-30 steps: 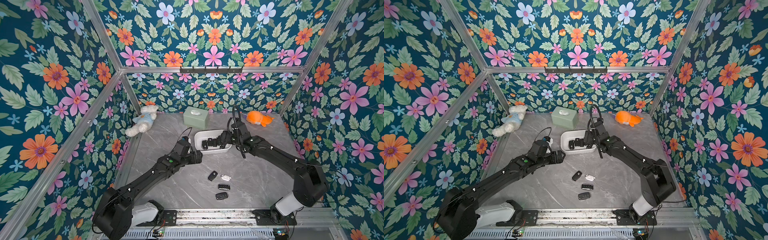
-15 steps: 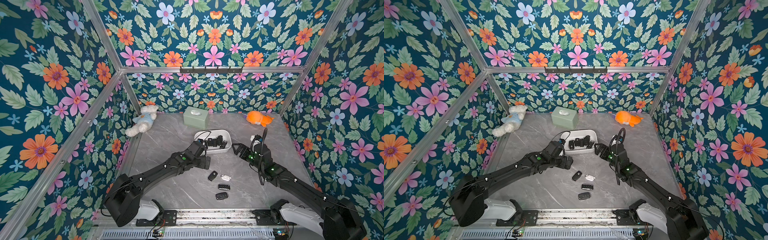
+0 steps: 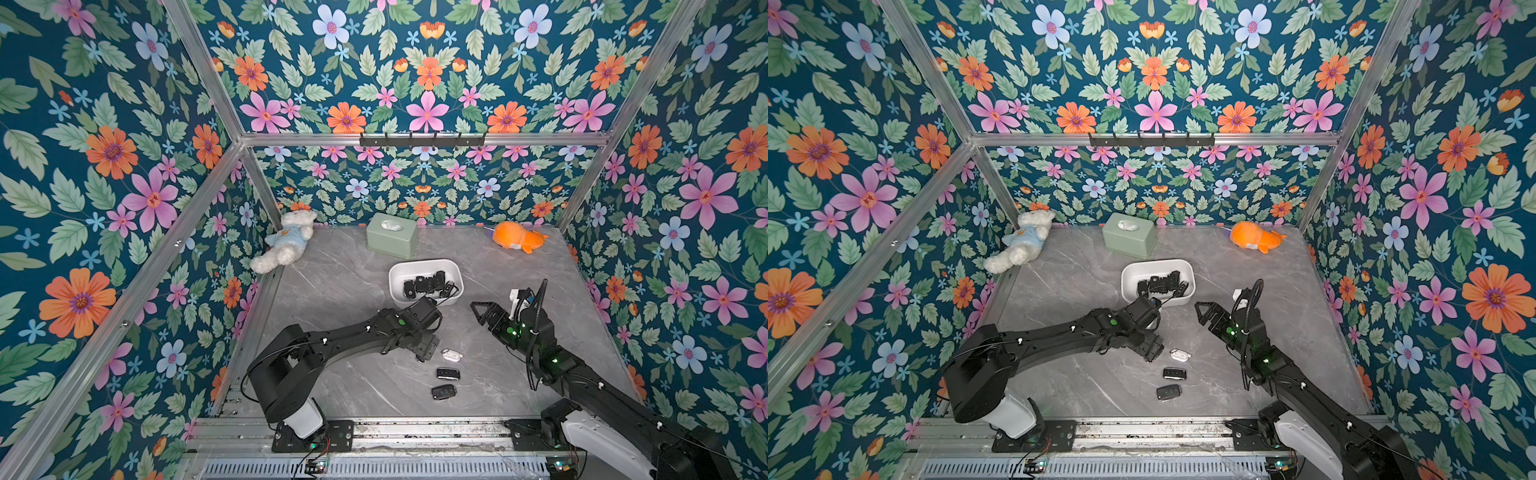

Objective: Place the car key into the storage box
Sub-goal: Pick up the car key from the center of the board.

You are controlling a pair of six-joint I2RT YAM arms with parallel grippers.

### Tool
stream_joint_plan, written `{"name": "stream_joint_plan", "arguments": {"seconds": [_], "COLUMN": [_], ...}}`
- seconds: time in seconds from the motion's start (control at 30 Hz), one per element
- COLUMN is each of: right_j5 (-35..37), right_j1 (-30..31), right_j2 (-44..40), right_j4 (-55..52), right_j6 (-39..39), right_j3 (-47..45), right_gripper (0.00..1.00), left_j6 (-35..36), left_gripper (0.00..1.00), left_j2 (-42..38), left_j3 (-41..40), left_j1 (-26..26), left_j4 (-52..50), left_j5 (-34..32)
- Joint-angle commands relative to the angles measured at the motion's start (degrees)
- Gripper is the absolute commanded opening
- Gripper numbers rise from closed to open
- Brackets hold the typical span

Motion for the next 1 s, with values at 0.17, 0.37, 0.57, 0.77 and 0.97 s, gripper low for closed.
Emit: {"name": "stream_joint_plan", "arguments": {"seconds": [0.17,0.37,0.57,0.77,0.97], "right_j5": [-2.3,-2.4,-2.5,-2.5,-2.6], "right_j1": [0.0,0.0,-0.1,-0.1,-0.2], "right_j2": [0.0,0.3,1.0,1.3,1.2], "right_j4": [3.9,4.1,3.5,3.4,3.0], "right_j6": [3.0,3.4,3.4,3.5,3.6], "right_j3": [-1.8,-1.9,-1.4,-1.3,-1.5], "right_gripper": [0.99,0.99,0.99,0.99,0.99], "left_j6": [1.5,1.9,2.1,1.8,1.8], "left_gripper": [0.87,0.82,0.76,0.72,0.61], "left_j2": [4.2,6.0,7.5,9.0,10.1], "left_j3": [1.9,2.4,2.7,2.7,2.9], "left_j1": [-1.5,-1.7,-1.9,-2.1,-2.1], "left_j4": [-1.0,-1.0,-0.9,-0.8,-0.6], "left_j5": [0.6,1.3,2.6,3.3,3.3]}}
